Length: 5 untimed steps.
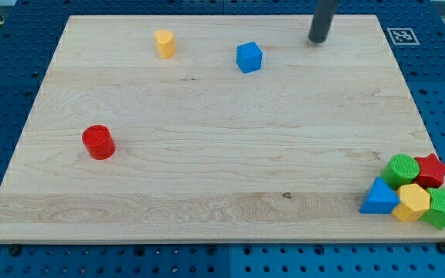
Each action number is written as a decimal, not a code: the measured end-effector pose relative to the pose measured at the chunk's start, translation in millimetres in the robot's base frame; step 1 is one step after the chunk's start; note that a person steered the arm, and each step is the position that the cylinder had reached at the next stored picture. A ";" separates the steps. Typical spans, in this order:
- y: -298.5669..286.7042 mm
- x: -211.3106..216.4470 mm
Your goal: Move the blue cube slightly towards the bottom of the board
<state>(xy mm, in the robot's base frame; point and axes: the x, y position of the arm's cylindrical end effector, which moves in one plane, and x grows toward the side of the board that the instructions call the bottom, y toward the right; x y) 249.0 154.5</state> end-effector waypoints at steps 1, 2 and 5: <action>-42.5 -1.7; -71.9 0.1; -110.8 1.3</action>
<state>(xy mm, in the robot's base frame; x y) 250.3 43.7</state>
